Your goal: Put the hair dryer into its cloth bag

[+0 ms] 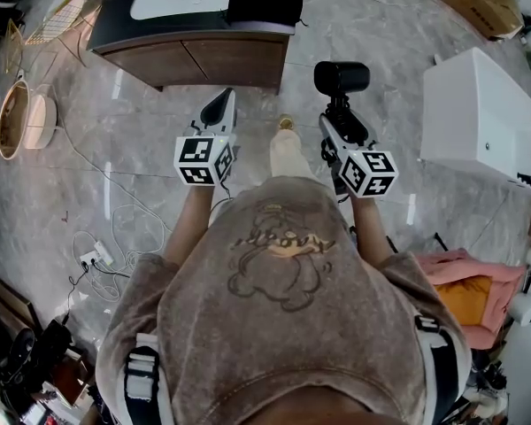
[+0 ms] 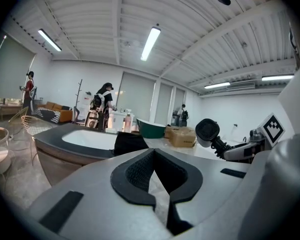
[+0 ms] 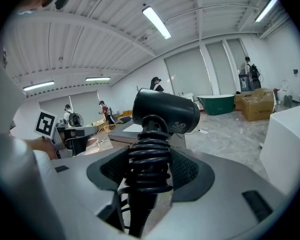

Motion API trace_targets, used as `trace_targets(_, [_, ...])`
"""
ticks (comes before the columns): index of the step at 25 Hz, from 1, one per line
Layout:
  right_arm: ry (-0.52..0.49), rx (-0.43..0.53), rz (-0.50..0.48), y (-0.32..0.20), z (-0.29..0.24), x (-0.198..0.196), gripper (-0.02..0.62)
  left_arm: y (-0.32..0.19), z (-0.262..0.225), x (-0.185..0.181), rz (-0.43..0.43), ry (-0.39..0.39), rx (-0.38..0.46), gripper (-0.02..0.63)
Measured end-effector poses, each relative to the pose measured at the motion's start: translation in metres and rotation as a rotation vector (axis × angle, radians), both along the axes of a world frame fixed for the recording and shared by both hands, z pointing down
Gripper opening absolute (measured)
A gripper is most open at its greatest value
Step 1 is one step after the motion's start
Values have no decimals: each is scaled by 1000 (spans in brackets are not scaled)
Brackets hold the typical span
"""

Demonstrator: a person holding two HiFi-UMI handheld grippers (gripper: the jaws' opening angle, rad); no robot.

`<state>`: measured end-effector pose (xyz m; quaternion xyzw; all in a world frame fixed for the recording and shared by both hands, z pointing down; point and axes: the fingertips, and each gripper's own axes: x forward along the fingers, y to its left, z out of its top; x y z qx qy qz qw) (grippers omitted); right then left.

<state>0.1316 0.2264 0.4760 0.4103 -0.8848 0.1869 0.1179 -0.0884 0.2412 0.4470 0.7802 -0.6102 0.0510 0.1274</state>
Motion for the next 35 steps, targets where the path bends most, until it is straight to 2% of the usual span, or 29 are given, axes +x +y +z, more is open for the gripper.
trace_targets(10, [-10, -8, -21, -102, -4, -24, 247, -100, -7, -20, -4, -16, -13, 18])
trace_targets(21, [-8, -3, -93, -227, -21, -32, 247, -208, -24, -30, -69, -14, -17, 18])
trace_targets(28, [-8, 5, -174, -285, -30, -44, 247, -258, -32, -38, -115, 4, -9, 18])
trace_targets(35, [-15, -9, -209, -319, -28, -56, 247, -283, -34, -46, -122, -28, -13, 18])
